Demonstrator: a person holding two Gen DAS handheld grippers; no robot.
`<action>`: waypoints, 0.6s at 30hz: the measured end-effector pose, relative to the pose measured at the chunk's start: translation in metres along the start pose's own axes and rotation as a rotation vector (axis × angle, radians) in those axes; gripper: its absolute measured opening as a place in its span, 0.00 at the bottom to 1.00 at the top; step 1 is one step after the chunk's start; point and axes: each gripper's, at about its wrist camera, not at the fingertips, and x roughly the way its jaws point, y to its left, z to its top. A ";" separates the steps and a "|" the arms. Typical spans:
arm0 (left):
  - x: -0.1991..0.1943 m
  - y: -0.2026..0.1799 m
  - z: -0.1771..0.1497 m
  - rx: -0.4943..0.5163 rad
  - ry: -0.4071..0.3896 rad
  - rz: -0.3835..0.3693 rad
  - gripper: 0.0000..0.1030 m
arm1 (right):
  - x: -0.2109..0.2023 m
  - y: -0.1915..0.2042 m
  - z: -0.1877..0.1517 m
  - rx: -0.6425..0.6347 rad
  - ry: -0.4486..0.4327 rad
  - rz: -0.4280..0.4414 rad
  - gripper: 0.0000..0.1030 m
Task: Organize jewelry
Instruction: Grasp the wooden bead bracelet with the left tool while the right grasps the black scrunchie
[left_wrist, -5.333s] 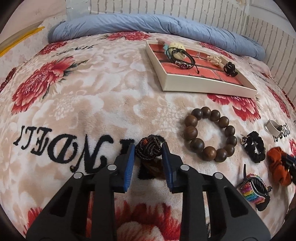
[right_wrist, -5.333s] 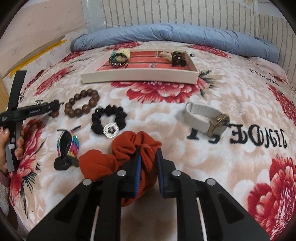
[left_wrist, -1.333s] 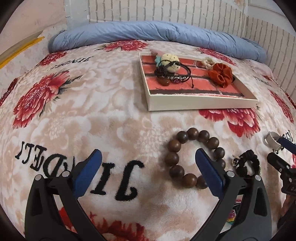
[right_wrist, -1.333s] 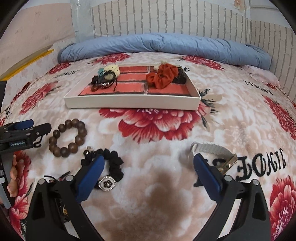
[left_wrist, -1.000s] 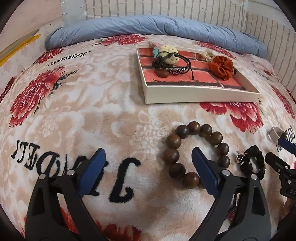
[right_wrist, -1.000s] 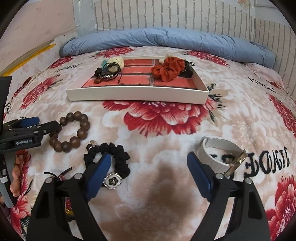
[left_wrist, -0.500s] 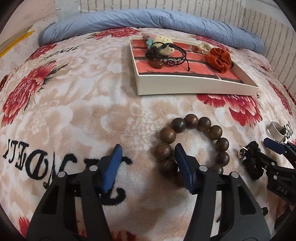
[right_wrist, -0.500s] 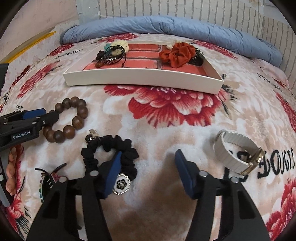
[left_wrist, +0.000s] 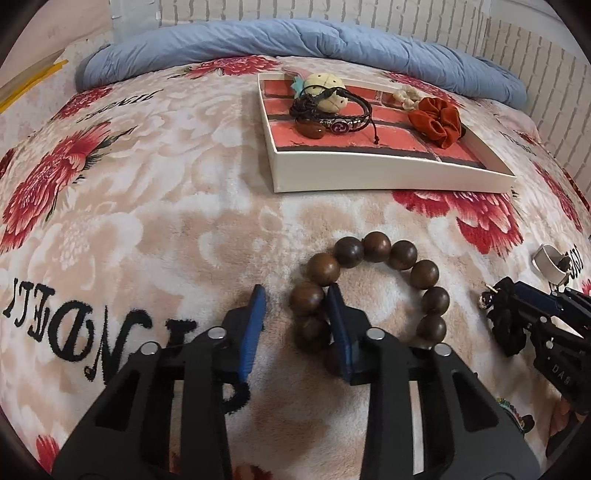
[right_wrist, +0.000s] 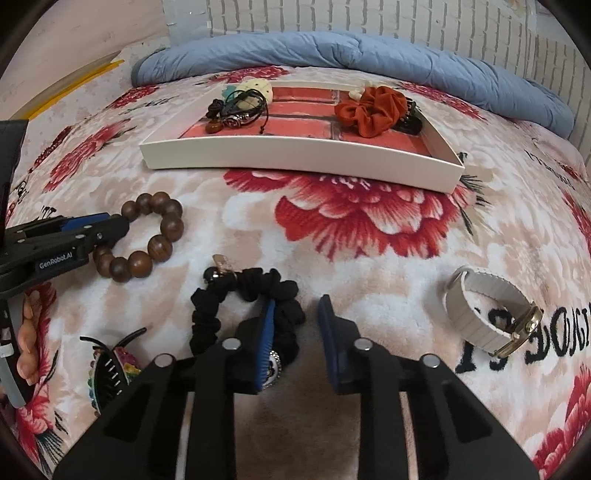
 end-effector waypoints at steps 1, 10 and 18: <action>0.000 0.000 0.000 0.003 -0.002 0.001 0.22 | 0.000 -0.001 0.000 0.003 0.000 0.004 0.16; -0.004 -0.002 -0.002 0.012 -0.011 -0.003 0.18 | -0.006 -0.004 0.001 0.013 -0.018 0.026 0.10; -0.027 -0.007 0.003 0.042 -0.090 0.011 0.18 | -0.019 -0.010 0.011 0.016 -0.055 0.034 0.10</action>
